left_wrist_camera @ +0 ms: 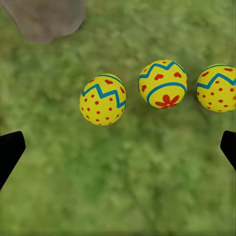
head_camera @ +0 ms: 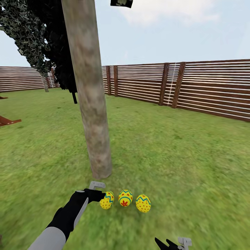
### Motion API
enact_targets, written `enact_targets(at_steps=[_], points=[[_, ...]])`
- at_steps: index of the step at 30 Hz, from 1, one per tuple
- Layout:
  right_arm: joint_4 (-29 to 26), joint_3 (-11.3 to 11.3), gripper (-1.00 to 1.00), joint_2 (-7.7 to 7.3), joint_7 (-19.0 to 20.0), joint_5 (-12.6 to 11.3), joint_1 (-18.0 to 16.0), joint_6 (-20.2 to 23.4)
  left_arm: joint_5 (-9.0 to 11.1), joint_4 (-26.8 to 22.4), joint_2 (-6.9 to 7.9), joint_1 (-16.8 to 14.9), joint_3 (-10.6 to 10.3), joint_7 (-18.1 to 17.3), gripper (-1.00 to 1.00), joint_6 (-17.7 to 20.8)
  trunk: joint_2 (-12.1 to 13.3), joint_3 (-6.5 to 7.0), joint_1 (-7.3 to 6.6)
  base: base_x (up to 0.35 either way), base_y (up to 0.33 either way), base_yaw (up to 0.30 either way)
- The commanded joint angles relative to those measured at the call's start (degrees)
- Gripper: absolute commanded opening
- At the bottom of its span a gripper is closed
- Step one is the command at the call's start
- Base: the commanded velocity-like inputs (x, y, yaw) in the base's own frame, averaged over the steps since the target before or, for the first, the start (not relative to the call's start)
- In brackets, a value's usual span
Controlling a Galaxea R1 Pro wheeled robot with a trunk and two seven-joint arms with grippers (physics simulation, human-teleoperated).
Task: Take the three Easter eggs out of the wicker basket on the lawn in the garden, then place them on the lawn next to a single tree (choose any tree) so that all three eggs are next to the same tree and none are left in the basket.
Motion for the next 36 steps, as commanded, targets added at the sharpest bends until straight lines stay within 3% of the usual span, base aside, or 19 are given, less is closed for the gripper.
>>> enact_targets(at_steps=[1,25,36], points=[[-0.02,-0.22,1.0,0.06,0.31,-0.31,-0.04,0.6,-0.29,-0.09,0.0,-0.02,0.04,-0.25,1.0,0.28,0.39,0.13,-0.23,0.0,0.0,0.0],[-0.02,-0.34,1.0,0.06,0.25,-0.31,-0.04,0.6,-0.84,-0.05,0.0,-0.02,-0.01,-0.25,1.0,-0.96,10.02,4.44,-5.51,0.0,0.0,0.0],[-0.02,-0.48,1.0,0.07,0.22,-0.31,-0.04,0.52,-0.74,2.28,0.0,-0.02,-0.09,-0.19,1.0,-1.09,14.43,6.41,-7.92,0.0,0.0,0.0]])
